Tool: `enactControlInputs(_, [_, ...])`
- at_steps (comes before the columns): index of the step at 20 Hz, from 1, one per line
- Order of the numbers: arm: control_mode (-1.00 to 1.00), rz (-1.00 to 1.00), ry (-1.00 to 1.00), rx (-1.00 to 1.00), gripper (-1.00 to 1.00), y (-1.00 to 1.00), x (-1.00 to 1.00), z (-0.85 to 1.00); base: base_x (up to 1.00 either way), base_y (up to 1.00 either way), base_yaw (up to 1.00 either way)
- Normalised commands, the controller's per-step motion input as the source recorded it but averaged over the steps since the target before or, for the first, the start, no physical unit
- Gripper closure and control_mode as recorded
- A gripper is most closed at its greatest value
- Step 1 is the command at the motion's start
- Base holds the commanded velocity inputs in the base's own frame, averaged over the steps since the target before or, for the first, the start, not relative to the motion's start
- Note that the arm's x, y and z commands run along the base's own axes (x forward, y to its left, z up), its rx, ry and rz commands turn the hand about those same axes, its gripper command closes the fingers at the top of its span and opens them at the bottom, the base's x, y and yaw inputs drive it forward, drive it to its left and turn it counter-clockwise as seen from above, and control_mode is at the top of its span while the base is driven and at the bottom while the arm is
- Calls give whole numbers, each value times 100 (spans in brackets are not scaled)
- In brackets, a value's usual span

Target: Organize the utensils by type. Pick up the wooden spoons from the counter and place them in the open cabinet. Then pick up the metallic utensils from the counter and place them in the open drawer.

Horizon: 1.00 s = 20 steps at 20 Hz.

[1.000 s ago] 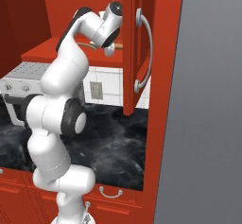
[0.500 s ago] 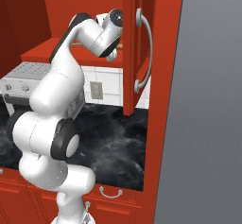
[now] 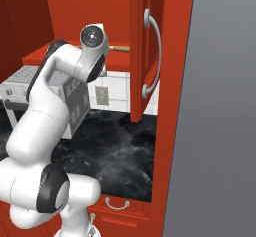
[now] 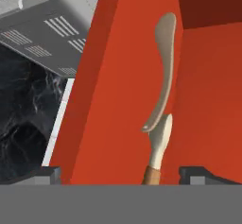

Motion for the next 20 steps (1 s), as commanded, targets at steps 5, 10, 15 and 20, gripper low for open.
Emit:
enactControlInputs(5, [-100, -43, 8, 26, -100, 15, -83, -3, 0, 0, 0])
enactControlInputs(10, [-100, -42, 4, 38, -100, 7, -88, -8, 0, 0, 0])
enactControlInputs(15, [-100, -43, 1, 63, -100, 0, -86, -17, 0, 0, 0])
enactControlInputs(20, [-100, -48, -7, 62, -100, 1, -77, -55, 0, 0, 0])
